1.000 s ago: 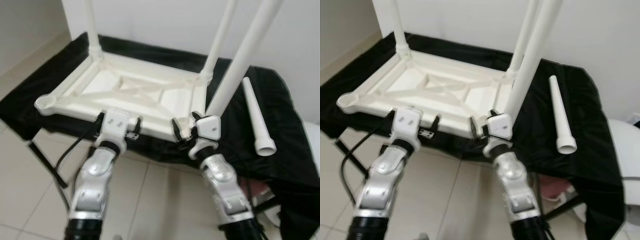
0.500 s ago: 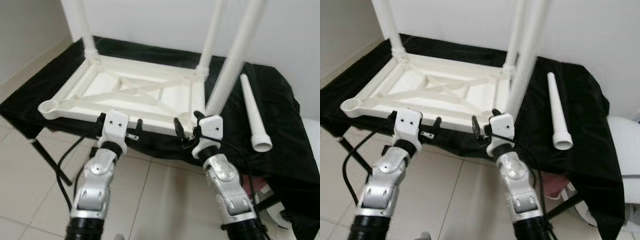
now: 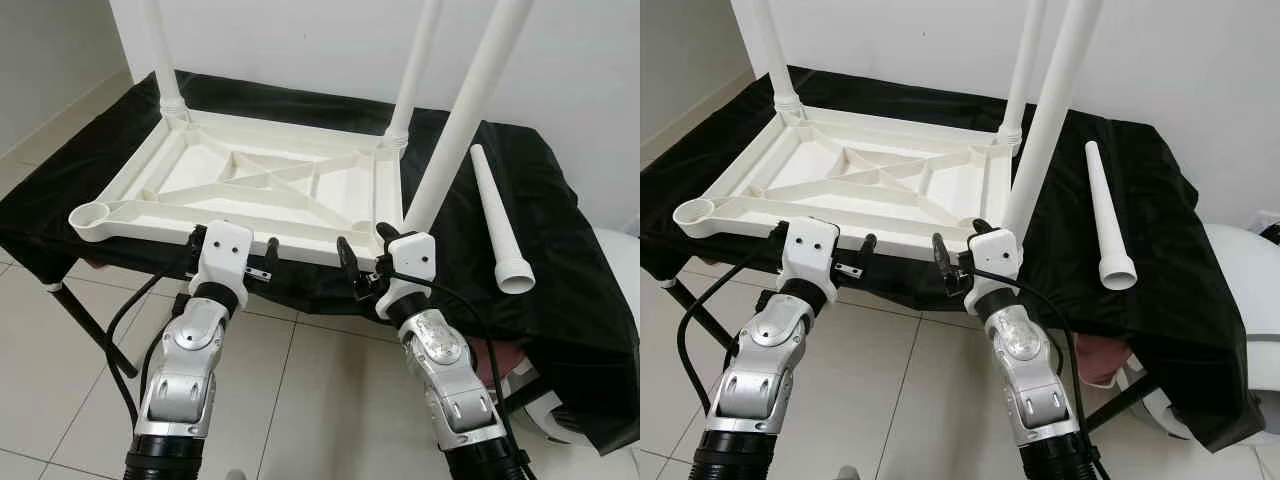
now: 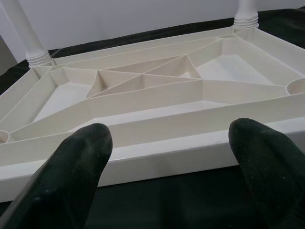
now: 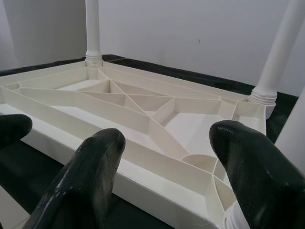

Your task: Building children table

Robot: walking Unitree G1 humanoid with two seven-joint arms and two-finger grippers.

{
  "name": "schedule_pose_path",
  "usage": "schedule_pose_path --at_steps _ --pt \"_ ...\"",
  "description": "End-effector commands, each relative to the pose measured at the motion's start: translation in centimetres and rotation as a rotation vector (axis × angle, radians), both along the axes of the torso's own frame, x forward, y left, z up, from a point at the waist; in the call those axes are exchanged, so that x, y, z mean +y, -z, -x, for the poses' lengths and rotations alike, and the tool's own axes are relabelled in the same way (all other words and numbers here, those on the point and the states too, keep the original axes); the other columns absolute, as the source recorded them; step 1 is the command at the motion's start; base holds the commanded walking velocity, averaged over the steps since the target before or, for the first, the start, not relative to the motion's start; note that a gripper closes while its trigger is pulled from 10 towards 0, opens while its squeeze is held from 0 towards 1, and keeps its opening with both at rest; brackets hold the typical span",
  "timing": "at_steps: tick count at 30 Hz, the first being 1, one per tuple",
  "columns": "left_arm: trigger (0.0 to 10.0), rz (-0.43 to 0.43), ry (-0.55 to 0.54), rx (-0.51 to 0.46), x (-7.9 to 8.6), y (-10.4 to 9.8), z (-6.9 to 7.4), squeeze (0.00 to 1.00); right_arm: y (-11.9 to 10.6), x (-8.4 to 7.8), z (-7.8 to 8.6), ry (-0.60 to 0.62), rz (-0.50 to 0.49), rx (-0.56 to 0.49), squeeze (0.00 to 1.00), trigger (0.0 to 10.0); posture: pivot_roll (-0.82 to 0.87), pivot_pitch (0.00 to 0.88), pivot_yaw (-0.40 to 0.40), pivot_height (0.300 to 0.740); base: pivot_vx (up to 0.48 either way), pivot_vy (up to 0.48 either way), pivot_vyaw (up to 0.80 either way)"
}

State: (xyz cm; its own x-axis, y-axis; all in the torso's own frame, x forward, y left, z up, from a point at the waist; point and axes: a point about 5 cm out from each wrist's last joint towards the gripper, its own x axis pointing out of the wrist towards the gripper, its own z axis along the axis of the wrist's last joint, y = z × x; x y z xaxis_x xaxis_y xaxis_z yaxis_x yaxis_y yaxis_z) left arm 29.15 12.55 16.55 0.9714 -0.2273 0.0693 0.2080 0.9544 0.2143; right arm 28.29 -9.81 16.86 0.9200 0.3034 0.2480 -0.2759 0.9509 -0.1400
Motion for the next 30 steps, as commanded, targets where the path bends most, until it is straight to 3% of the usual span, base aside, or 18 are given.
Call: schedule_pose_path --at_steps 1,4,6,9,10,11,15,16,18,19,20,21,22,24,25,28,30 --pt "10.0 0.013 0.0 0.031 -0.1 0.8 0.2 0.0 0.6 -0.2 0.0 0.007 0.013 0.023 0.0 10.0 0.05 0.051 -0.042 0.74 0.0 0.0 0.0" --pt "10.0 0.031 0.005 0.048 0.0 1.1 0.3 0.0 0.8 -0.2 0.1 0.004 0.018 0.033 0.0 10.0 0.05 0.051 -0.042 0.74 0.0 0.0 0.0" --pt "10.0 0.038 0.085 0.131 0.1 2.7 1.6 0.0 3.0 0.6 1.6 -0.2 0.112 0.145 0.0 10.0 0.05 0.053 -0.042 0.74 0.0 0.0 0.0" --pt "10.0 0.038 0.085 0.131 0.1 2.7 1.6 0.0 3.0 0.6 1.6 -0.2 0.112 0.145 0.0 10.0 0.05 0.053 -0.042 0.74 0.0 0.0 0.0" --pt "10.0 -0.037 0.236 0.182 0.1 3.9 3.8 0.0 3.9 -0.4 3.6 -0.35 0.148 0.225 0.0 10.0 0.05 0.065 -0.048 0.74 0.0 0.0 0.0" --pt "10.0 -0.075 0.292 0.192 0.1 4.1 4.6 0.0 3.7 -1.1 4.3 -0.378 0.154 0.236 0.0 10.0 0.05 0.065 -0.048 0.74 0.0 0.0 0.0" --pt "10.0 -0.117 0.328 0.191 0.0 4.1 5.1 0.0 3.2 -2.3 5.0 -0.381 0.167 0.24 0.0 10.0 0.05 0.069 -0.051 0.74 0.0 0.0 0.0" --pt "10.0 -0.143 0.319 0.166 -0.2 3.7 4.5 0.0 2.3 -4.0 5.2 -0.327 0.186 0.223 0.0 10.0 0.04 0.073 -0.047 0.74 0.0 0.0 0.0" --pt "10.0 -0.143 0.319 0.166 -0.2 3.7 4.5 0.0 2.3 -4.0 5.2 -0.327 0.186 0.223 0.0 10.0 0.04 0.073 -0.047 0.74 0.0 0.0 0.0" --pt "10.0 -0.155 0.32 0.147 -0.6 3.4 4.1 0.0 1.8 -5.2 5.2 -0.276 0.193 0.21 0.0 10.0 0.04 0.073 -0.045 0.74 0.0 0.0 0.0" --pt "10.0 -0.155 0.32 0.147 -0.6 3.4 4.1 0.0 1.8 -5.2 5.2 -0.276 0.193 0.21 0.0 10.0 0.04 0.073 -0.045 0.74 0.0 0.0 0.0" --pt "10.0 -0.149 0.325 0.123 -1.1 2.9 3.5 0.0 1.1 -6.8 5.0 -0.187 0.186 0.189 0.0 10.0 0.03 0.074 -0.038 0.74 0.0 0.0 0.0" --pt "10.0 -0.149 0.325 0.123 -1.1 2.9 3.5 0.0 1.1 -6.8 5.0 -0.187 0.186 0.189 0.0 10.0 0.03 0.074 -0.038 0.74 0.0 0.0 0.0" --pt "10.0 -0.12 0.341 0.089 -2.0 1.8 2.5 0.0 0.0 -9.7 4.2 0.016 0.134 0.148 0.0 10.0 0.01 0.073 -0.024 0.74 0.0 0.0 0.0" --pt "10.0 -0.12 0.341 0.089 -2.0 1.8 2.5 0.0 0.0 -9.7 4.2 0.016 0.134 0.148 0.0 10.0 0.01 0.073 -0.024 0.74 0.0 0.0 0.0" --pt "10.0 -0.089 0.348 0.041 -2.2 -0.1 0.9 0.0 -0.8 -11.9 3.4 0.2 0.054 0.105 0.0 10.0 -0.01 0.073 -0.004 0.74 0.0 0.0 0.0" --pt "10.0 -0.088 0.35 0.026 -2.1 -0.7 0.3 0.0 -1.1 -12.1 3.0 0.217 0.036 0.091 0.0 10.0 -0.01 0.074 0.003 0.74 0.0 0.0 0.0"
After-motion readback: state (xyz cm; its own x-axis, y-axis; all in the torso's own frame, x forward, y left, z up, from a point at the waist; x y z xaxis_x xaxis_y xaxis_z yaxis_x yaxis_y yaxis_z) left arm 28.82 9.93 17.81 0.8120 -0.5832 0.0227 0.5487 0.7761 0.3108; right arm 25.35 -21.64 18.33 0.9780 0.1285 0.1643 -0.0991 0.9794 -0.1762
